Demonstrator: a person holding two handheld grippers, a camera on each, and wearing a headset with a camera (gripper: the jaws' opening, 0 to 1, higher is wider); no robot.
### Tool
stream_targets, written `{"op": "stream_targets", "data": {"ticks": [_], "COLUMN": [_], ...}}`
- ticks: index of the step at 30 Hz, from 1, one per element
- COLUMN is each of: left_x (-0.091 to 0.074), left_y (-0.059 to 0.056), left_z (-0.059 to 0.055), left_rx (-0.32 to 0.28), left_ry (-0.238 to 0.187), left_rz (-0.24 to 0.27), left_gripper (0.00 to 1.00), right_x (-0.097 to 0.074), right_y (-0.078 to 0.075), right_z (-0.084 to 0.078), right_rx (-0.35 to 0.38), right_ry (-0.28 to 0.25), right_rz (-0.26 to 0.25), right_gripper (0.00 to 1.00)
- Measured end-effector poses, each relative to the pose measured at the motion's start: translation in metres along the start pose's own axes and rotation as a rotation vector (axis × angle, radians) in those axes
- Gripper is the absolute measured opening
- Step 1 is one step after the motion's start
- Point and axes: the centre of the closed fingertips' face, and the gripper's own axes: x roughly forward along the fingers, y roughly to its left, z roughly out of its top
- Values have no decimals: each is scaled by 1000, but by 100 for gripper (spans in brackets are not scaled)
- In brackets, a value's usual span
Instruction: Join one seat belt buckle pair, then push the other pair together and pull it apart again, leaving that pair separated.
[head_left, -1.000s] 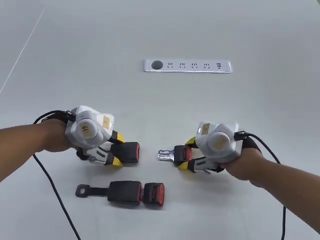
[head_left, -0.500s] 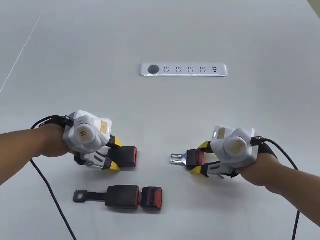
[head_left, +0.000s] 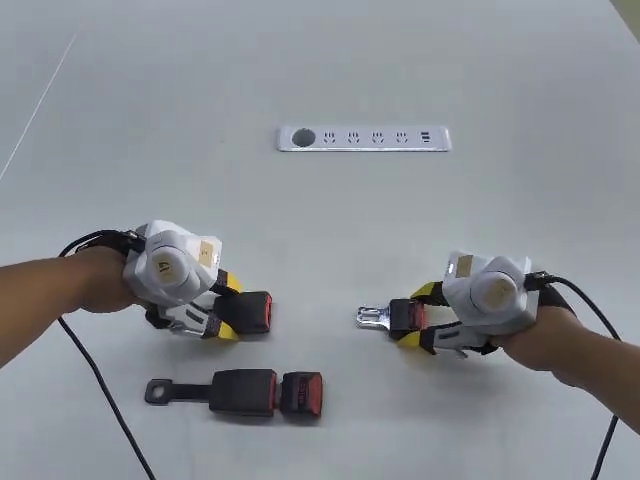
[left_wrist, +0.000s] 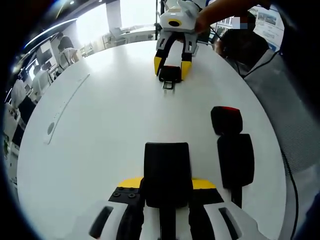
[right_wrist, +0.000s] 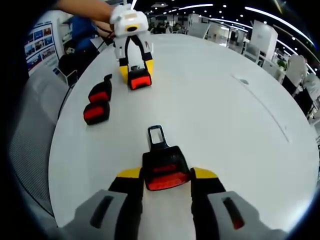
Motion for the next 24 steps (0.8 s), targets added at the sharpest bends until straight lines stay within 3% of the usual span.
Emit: {"op": "stream_targets", "data": {"ticks": [12, 15, 17, 20, 21, 24], "left_x": [0, 0, -1, -5, -10, -23], "left_y": [-1, -1, -1, 1, 3, 13], "left_z": [1, 2, 1, 11, 15, 20], "left_rx": [-3, -18, -47, -124, -170, -237], "left_ry": [-4, 8, 35, -26, -67, -117], "left_rz": [-2, 3, 10, 30, 41, 102], "left_gripper": [35, 35, 35, 42, 45, 59], "right_x": [-1, -2, -5, -16, -18, -29], "right_y": [0, -2, -6, -19, -21, -27], "right_z": [-3, -1, 4, 14, 16, 18], "right_rx": [10, -24, -27, 65, 69, 95], "right_ry": [3, 0, -32, -118, -128, -160], "right_rz": [3, -23, -55, -127, -141, -195], "right_gripper": [38, 39, 45, 57, 60, 69]}}
